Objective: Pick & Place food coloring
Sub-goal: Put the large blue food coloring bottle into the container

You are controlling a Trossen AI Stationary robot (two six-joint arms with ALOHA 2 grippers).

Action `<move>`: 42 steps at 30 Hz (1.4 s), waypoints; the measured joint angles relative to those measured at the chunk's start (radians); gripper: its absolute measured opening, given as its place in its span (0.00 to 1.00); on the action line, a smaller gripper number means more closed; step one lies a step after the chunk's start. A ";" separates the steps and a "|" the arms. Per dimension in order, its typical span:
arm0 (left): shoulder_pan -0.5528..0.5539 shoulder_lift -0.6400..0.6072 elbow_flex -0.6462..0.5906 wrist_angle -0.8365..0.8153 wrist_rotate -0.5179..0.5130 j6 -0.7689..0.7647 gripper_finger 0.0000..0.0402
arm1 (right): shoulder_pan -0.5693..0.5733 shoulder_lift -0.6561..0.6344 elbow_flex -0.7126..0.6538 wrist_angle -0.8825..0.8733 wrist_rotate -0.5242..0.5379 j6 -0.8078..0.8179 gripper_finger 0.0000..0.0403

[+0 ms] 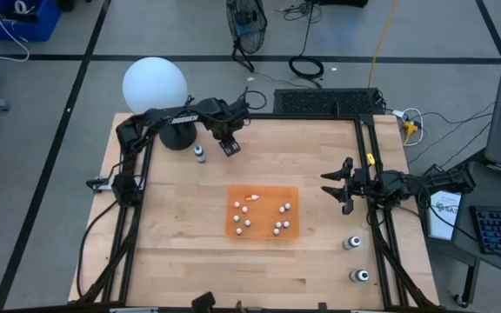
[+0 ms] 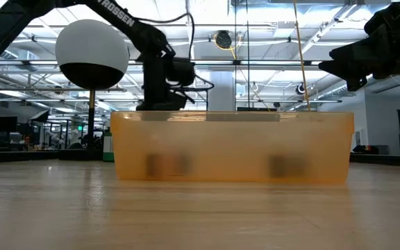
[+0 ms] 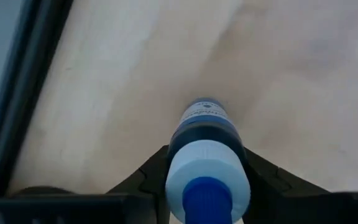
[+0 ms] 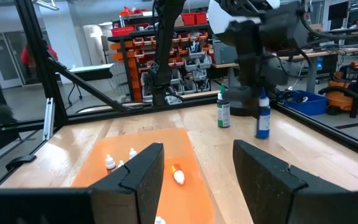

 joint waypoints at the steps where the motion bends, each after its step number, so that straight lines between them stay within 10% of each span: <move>1: -0.021 -0.015 0.015 -0.018 -0.005 -0.002 0.33 | 0.000 0.000 0.000 0.000 0.000 0.000 0.45; 18: -0.625 0.030 0.459 -0.221 -0.103 -0.004 0.33 | 0.000 0.000 0.000 0.000 0.000 0.000 0.45; 42: -0.632 0.289 0.426 -0.196 -0.001 -0.092 0.33 | 0.000 0.000 0.000 0.000 0.000 0.000 0.45</move>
